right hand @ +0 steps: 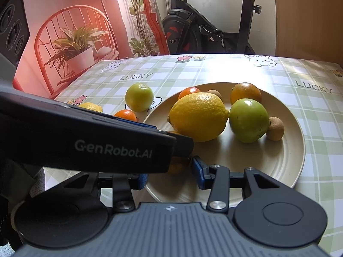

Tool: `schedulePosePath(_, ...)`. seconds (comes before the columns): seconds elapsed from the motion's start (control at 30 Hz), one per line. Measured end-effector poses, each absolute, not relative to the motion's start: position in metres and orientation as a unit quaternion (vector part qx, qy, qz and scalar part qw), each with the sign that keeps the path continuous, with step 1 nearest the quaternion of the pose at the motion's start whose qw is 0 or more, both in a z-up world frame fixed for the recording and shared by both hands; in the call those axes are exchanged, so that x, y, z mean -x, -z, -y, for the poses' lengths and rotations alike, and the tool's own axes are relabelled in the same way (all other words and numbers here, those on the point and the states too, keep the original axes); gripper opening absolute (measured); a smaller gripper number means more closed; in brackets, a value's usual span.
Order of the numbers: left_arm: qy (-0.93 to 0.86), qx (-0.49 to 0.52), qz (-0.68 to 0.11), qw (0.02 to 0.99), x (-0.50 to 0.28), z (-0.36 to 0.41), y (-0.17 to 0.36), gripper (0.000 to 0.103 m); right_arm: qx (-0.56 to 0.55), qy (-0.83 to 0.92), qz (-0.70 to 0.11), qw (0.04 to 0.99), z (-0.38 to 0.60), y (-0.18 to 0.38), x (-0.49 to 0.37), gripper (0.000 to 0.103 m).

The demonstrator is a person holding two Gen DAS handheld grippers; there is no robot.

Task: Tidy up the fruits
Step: 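Carry the dark orange onto the plate and open the left gripper, then move the left gripper to the large yellow lemon and close on it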

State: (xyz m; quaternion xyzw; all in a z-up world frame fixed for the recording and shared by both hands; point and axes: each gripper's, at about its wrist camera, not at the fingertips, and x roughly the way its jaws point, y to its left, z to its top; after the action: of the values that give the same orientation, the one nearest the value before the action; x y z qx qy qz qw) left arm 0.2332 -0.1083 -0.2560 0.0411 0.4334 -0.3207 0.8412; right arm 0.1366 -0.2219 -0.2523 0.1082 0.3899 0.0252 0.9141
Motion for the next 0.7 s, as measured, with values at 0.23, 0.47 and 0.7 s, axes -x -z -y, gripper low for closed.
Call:
schedulePosePath(0.23,0.319,-0.019,-0.421,0.849,-0.236,0.085,0.241,0.046,-0.111,-0.024,-0.386,0.916,0.223,0.248,-0.131,0.045)
schedulePosePath(0.47,0.294,0.006,-0.411,0.863,-0.25,0.041,0.222,0.046,-0.116,-0.028,-0.374,0.92,0.23,0.236,-0.123,0.045)
schedulePosePath(0.7,0.262,0.022,-0.383,0.886,-0.267,-0.004,0.195,0.046,-0.093,-0.05,-0.357,0.928,0.223,0.217,-0.126,0.045)
